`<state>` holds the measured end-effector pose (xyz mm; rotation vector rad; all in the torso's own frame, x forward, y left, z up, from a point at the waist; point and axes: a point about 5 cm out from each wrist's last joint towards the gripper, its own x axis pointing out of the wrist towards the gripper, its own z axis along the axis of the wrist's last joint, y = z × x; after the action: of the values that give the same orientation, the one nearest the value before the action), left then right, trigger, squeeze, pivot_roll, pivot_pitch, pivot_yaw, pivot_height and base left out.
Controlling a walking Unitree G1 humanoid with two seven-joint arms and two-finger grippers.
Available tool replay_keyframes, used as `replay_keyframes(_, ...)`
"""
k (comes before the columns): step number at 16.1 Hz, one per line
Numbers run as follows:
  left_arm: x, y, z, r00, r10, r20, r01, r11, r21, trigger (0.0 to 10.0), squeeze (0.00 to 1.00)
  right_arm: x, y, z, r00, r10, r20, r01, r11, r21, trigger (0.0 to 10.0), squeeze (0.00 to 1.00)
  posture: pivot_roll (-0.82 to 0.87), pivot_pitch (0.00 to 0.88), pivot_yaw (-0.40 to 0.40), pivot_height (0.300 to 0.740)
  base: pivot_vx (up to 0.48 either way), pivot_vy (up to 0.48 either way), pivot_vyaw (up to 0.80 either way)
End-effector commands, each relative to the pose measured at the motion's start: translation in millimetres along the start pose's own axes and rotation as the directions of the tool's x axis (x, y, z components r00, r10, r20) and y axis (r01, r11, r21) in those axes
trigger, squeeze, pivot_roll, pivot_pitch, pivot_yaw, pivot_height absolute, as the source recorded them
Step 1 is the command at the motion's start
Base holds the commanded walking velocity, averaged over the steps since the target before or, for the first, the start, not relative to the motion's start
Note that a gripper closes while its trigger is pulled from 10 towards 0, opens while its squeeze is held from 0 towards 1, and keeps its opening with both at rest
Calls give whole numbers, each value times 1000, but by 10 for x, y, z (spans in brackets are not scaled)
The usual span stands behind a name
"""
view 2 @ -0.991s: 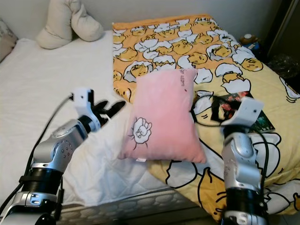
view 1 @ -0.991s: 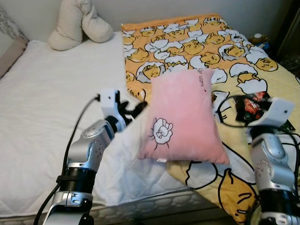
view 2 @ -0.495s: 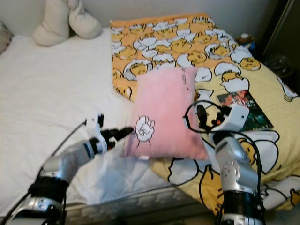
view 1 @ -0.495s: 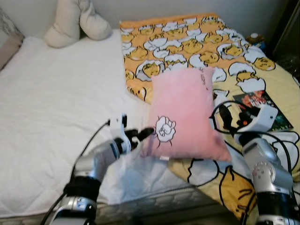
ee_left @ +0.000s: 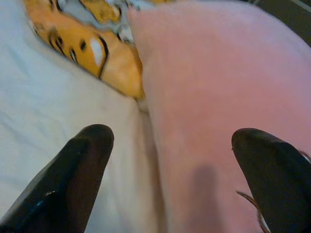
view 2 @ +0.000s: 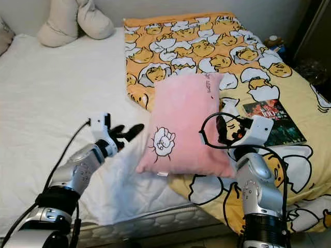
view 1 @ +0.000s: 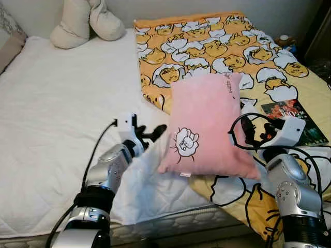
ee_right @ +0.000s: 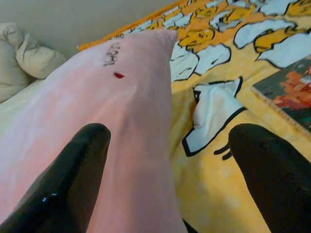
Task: Clean up the room
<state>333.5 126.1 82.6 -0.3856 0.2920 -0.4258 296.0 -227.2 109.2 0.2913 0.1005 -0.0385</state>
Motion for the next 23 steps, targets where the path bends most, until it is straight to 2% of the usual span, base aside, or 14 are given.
replay_keyframes(1, -10, 3, 205, 997, 8, 83, -20, 988, 152, 10000, 1000, -15, 21, 72, 999, -3, 52, 5, 999, -44, 10000, 0, -214, 0, 105, 740, 0, 0, 0)
replay_keyframes(2, -42, -35, 333, 989, -6, 148, -47, 935, 353, 10000, 1000, -24, 1, 105, 996, -22, 89, 30, 996, -85, 10000, 0, -210, 0, 105, 740, 0, 0, 0)
replay_keyframes(3, -118, -153, 528, 959, -65, 277, -102, 832, 546, 10000, 1000, -40, -18, 157, 986, -54, 156, 75, 989, -131, 10000, 0, -204, 0, 106, 740, 0, 0, 0)
replay_keyframes(5, -127, -136, 524, 959, -48, 278, -107, 850, 515, 10000, 1000, -47, -15, 154, 985, -54, 164, 81, 983, -163, 10000, 0, -204, 0, 106, 740, 0, 0, 0)
replay_keyframes(6, -135, -117, 452, 966, -35, 257, -94, 876, 474, 10000, 1000, -54, -8, 116, 986, -55, 156, 84, 979, -185, 10000, 0, -196, 0, 104, 740, 0, 0, 0)
replay_keyframes(7, -127, -90, 353, 977, -13, 211, -71, 920, 385, 10000, 1000, -58, 16, 79, 989, -41, 144, 65, 984, -167, 10000, 0, -192, 0, 103, 740, 0, 0, 0)
replay_keyframes(8, -102, -76, 192, 992, -8, 123, -24, 966, 258, 10000, 847, -56, 57, 30, 993, -18, 115, 32, 992, -122, 10000, 0, -192, 0, 103, 740, 0, 0, 0)
replay_keyframes(9, -78, -55, 29, 999, 5, 51, -13, 986, 165, 10000, 0, -47, 74, -34, 997, -10, 79, 15, 998, -59, 10000, 0, -193, 0, 100, 740, 0, 0, 0)
replay_keyframes(12, -11, 9, -232, 997, 55, -53, -55, 998, 11, 10000, 0, -18, 54, -137, 1000, -18, 14, 17, 998, 60, 10000, 0, -192, 0, 95, 740, 0, 0, 0)
replay_keyframes(14, 20, 10, -285, 996, 50, -76, -54, 997, -50, 10000, 0, -7, 40, -154, 1000, -17, -1, 17, 997, 82, 10000, 0, -197, 0, 93, 740, 0, 0, 0)
replay_keyframes(15, 68, -12, -345, 993, 37, -112, -51, 991, -126, 10000, 0, 8, 11, -180, 999, -26, -21, 28, 993, 117, 10000, 0, -202, 0, 93, 740, 0, 0, 0)
replay_keyframes(18, 175, -99, -416, 987, 25, -161, -58, 977, -205, 10000, 0, 5, 51, -254, 997, 7, -75, 6, 985, 170, 10000, 0, -213, 0, 99, 740, 0, 0, 0)
replay_keyframes(20, 204, -126, -420, 986, 20, -166, -58, 973, -224, 10000, 0, -20, 85, -277, 995, 32, -91, -14, 983, 185, 10000, 0, -217, 0, 100, 740, 0, 0, 0)
replay_keyframes(23, 221, -146, -461, 983, 11, -183, -66, 951, -302, 10000, 0, -78, 98, -317, 989, 65, -131, -39, 981, 192, 10000, 0, -225, 0, 101, 740, 0, 0, 0)
